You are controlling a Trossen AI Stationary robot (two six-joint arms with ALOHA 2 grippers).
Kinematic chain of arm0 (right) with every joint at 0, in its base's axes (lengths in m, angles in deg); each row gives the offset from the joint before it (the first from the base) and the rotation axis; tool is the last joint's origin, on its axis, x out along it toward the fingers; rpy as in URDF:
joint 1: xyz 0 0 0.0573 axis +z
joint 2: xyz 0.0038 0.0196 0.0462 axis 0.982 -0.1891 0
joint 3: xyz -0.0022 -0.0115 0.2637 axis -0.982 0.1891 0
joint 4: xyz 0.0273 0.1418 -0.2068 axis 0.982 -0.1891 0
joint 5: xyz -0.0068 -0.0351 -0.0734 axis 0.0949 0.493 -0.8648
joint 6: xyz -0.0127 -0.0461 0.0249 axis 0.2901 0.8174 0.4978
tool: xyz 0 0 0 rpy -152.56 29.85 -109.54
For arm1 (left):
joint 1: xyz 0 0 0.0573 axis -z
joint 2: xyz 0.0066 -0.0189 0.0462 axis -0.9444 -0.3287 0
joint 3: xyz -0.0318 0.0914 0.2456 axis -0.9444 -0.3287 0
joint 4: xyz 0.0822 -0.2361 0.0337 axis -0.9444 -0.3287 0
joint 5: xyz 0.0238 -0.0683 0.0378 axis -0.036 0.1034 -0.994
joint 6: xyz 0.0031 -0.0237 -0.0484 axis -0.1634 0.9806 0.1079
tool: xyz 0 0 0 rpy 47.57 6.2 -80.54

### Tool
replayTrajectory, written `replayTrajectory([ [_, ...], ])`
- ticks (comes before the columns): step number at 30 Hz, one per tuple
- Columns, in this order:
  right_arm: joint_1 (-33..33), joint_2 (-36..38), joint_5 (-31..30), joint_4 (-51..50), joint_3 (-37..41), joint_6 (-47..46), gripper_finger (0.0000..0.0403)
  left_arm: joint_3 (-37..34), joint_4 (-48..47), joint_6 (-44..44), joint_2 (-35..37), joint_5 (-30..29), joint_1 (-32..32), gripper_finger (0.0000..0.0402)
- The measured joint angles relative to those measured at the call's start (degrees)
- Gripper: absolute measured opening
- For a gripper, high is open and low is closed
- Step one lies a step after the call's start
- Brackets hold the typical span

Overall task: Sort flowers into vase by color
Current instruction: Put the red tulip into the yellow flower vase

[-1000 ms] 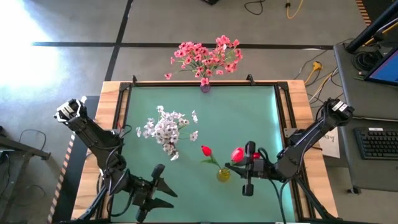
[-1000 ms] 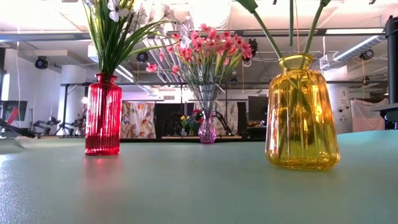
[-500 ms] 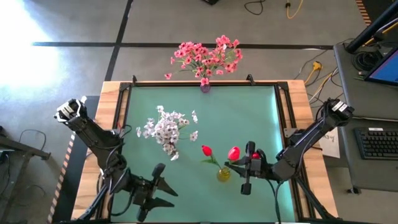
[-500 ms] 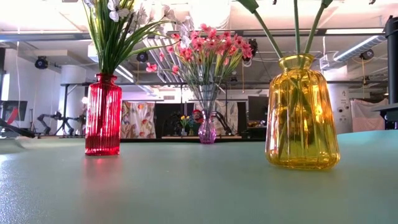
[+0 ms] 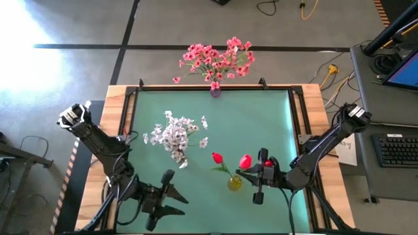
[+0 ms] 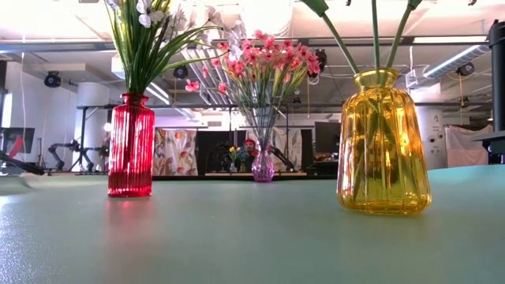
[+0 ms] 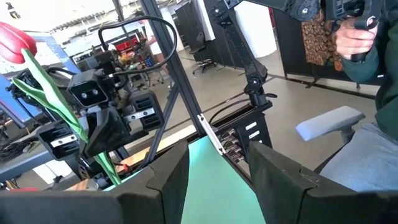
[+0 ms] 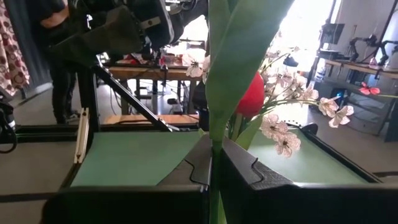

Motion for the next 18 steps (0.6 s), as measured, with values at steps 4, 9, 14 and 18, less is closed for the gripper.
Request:
replayTrajectory([
  [4, 0.0, 0.0, 0.0, 0.0, 0.0, 0.3, 0.0009, 0.0, 0.0, 0.0, 0.0, 0.0, -0.2, 0.0149],
  [9, -0.1, -0.4, -0.1, -0.4, 0.0, -0.6, 0.0009, 0.0, 0.0, 0.7, 0.0, 0.0, -0.6, 0.0149],
  [14, -0.4, -0.9, -0.1, -0.5, 0.0, -2.1, 0.0009, 0.0, 0.0, 1.5, 0.0, 0.0, -0.8, 0.0149],
  [18, -0.4, -0.9, -0.1, -0.4, 0.0, -2.3, 0.0009, 0.0, 0.0, 1.6, 0.0, 0.0, -0.8, 0.0149],
])
